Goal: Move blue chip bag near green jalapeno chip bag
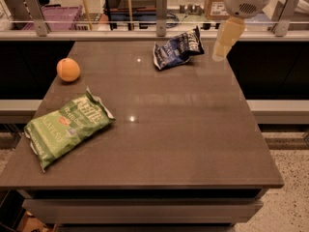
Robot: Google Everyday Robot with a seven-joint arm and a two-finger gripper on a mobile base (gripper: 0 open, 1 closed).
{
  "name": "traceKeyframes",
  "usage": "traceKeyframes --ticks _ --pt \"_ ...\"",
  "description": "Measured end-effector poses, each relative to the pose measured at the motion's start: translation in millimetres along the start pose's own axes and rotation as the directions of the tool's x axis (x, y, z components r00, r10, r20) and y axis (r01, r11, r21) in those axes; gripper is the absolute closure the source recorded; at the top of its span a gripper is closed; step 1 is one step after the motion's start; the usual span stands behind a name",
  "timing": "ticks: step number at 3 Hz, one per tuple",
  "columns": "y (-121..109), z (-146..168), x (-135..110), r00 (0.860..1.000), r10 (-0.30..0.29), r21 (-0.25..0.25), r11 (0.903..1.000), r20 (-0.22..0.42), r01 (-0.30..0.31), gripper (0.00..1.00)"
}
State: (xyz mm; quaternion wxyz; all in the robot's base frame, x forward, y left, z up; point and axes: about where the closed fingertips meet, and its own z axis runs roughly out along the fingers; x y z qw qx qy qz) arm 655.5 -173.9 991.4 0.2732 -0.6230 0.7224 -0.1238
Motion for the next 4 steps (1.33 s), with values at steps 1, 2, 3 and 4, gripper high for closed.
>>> traceKeyframes --ticks 1,2,3,4 --pt "-24 30 -8 0.998 0.001 -0.028 0.9996 0.057 0.0 0.0" --pt "-32 49 -11 0.996 0.006 -0.061 0.9982 0.087 -0.001 0.0" --pt "-37 73 -16 0.996 -0.003 -0.105 0.9944 0.087 0.012 0.0" --pt "-42 99 -21 0.998 -0.025 -0.148 0.9885 0.056 0.033 0.0"
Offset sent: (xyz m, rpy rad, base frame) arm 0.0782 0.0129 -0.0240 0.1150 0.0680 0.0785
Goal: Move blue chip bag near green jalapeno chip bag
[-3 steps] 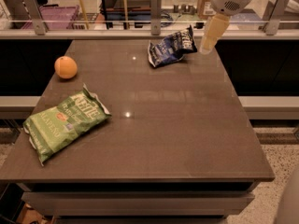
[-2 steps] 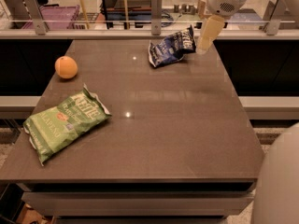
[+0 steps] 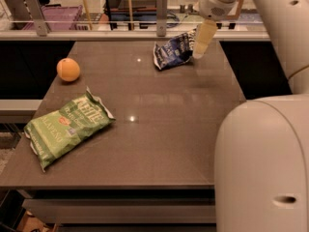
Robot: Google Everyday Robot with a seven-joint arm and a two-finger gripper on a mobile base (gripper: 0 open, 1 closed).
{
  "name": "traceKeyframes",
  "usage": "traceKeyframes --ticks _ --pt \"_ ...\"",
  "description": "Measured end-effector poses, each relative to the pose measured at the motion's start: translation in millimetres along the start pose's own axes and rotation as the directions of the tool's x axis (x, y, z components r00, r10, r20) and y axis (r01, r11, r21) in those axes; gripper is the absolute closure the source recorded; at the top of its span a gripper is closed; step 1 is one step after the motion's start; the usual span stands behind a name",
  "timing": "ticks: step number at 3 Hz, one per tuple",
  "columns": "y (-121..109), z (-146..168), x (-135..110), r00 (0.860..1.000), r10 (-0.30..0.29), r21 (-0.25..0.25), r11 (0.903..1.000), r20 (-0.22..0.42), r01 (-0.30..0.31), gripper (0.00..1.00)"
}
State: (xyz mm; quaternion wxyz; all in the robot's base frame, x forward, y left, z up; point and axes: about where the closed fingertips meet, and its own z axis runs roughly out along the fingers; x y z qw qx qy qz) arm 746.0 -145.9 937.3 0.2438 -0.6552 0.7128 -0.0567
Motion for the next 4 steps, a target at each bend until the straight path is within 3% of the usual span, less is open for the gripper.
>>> traceKeyframes --ticks 2,4 --pt "-13 39 -4 0.994 -0.037 -0.044 0.9985 -0.106 0.033 0.0" --pt "-19 66 5 0.986 -0.039 -0.061 0.9977 -0.16 0.029 0.0"
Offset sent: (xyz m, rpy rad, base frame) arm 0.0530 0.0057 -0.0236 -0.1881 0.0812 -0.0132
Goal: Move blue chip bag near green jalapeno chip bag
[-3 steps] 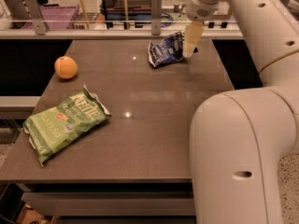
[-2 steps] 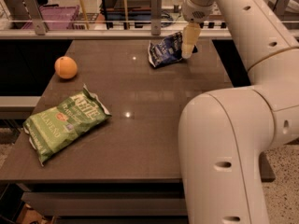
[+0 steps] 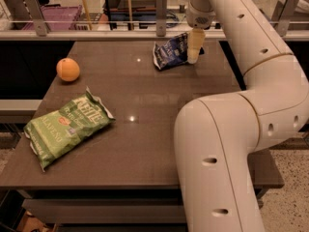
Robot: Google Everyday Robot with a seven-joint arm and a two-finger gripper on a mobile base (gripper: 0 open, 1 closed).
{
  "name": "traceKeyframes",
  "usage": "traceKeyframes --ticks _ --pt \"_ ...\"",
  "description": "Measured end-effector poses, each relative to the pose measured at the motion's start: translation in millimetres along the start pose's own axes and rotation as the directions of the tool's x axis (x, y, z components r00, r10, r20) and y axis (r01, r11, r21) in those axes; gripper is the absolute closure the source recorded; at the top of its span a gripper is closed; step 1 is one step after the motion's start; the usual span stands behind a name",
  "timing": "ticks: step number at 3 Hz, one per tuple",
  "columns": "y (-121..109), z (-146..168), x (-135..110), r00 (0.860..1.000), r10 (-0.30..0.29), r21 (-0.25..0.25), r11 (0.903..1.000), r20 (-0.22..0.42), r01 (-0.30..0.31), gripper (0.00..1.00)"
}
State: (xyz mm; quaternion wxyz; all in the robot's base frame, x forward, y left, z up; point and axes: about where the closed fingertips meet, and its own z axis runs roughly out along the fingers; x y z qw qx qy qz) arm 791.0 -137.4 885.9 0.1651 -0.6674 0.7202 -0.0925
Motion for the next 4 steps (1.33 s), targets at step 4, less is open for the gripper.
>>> traceKeyframes --ticks 4 --pt "-5 29 -2 1.0 -0.01 -0.011 0.9999 0.008 0.01 0.0"
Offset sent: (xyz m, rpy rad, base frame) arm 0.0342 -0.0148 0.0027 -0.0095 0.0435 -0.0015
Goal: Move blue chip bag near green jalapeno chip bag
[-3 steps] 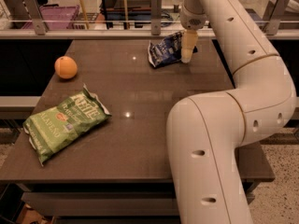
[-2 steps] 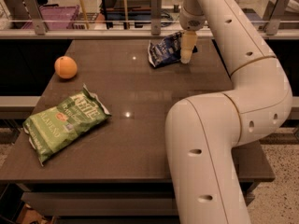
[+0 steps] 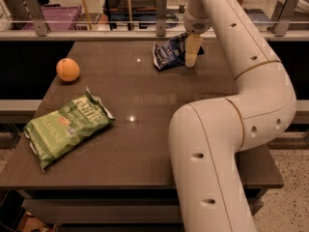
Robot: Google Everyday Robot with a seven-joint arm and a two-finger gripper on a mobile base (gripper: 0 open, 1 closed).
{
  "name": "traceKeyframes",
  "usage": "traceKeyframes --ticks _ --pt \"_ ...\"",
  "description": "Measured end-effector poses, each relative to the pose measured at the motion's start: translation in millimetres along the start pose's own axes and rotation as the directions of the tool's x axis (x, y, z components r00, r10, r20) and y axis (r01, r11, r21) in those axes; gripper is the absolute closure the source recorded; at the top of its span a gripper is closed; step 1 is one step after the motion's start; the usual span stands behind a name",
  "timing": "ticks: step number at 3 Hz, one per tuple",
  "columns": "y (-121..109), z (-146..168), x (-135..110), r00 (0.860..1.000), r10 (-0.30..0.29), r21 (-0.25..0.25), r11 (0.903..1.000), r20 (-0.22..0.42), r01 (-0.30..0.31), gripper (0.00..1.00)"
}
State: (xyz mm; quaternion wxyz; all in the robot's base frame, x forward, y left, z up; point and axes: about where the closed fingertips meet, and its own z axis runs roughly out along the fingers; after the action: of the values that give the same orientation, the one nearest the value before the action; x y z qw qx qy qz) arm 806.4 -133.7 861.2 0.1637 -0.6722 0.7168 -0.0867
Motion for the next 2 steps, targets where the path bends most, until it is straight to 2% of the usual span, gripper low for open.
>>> traceKeyframes --ticks 1,2 --pt "-3.9 4.2 -2.0 1.0 -0.001 0.012 0.9999 0.005 0.001 0.17" --pt "-6.6 8.6 -3.8 1.0 -0.002 0.02 0.9998 0.009 0.001 0.4"
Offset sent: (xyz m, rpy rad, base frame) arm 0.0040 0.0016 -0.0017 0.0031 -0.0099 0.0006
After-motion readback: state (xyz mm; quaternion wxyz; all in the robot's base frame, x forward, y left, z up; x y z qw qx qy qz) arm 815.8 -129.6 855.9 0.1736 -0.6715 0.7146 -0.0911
